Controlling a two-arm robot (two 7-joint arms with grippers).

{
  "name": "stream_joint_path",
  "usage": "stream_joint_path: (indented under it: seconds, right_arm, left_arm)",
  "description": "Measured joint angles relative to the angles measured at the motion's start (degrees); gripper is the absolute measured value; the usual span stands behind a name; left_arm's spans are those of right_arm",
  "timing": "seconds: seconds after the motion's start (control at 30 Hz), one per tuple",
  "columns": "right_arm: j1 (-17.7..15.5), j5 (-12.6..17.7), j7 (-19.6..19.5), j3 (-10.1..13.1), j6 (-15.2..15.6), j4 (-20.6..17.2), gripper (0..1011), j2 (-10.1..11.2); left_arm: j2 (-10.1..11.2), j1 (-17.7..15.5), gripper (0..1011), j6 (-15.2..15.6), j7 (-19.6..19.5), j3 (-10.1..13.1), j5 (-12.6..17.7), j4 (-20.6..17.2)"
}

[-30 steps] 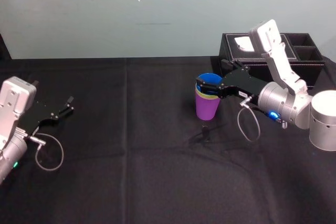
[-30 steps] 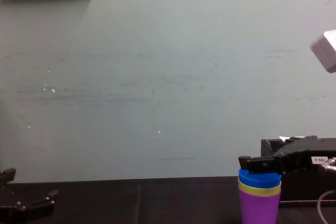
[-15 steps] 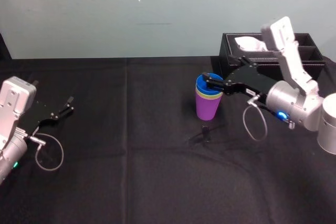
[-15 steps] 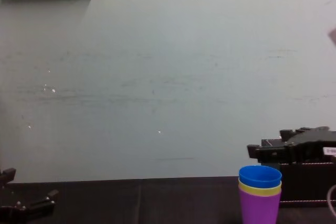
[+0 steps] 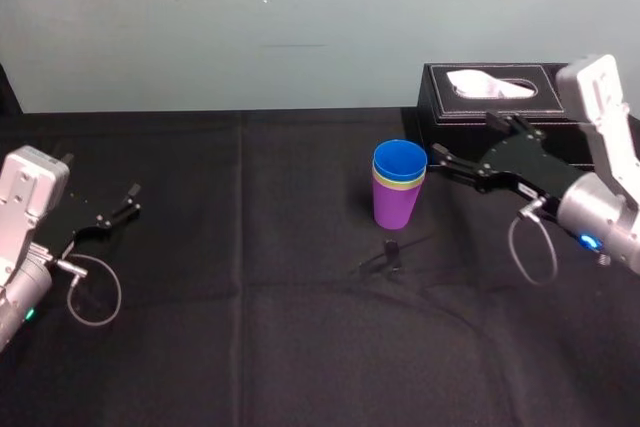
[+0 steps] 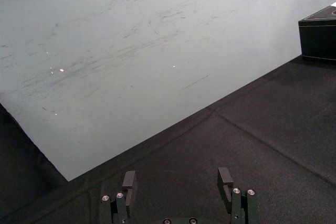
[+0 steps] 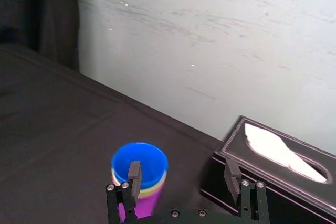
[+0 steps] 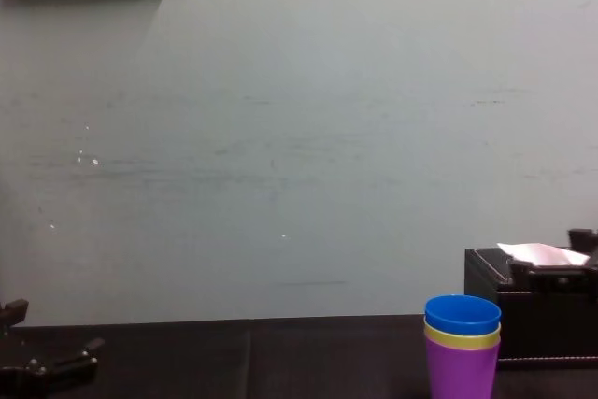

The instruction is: Stack the three plastic cups sequentially using one hand.

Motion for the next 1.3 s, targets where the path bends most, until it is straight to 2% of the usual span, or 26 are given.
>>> stream_joint_path:
  seconds: [0.2, 0.5, 0.7, 1.3]
  right_arm:
    - [-2.22, -0.90, -0.29, 1.65, -2.07, -0.07, 1003, 1.16]
    - [-4.62, -1.40, 0.23, 3.35, -4.28, 1.51, 1003, 1.75]
    - [-5.09, -1.45, 1.33, 3.57, -5.23, 2.85, 1003, 1.80]
    - [-4.95, -1.43, 1.16, 3.48, -5.00, 2.45, 1003, 1.78]
  left_arm:
    - [0.00, 0.00, 1010, 0.00, 0.00, 0.00, 0.00, 0.00]
    - [0.00, 0.00, 1010, 0.00, 0.00, 0.00, 0.00, 0.00]
    - [0.00, 0.00, 1010, 0.00, 0.00, 0.00, 0.00, 0.00]
    - [0.00, 0.00, 1010, 0.00, 0.00, 0.00, 0.00, 0.00]
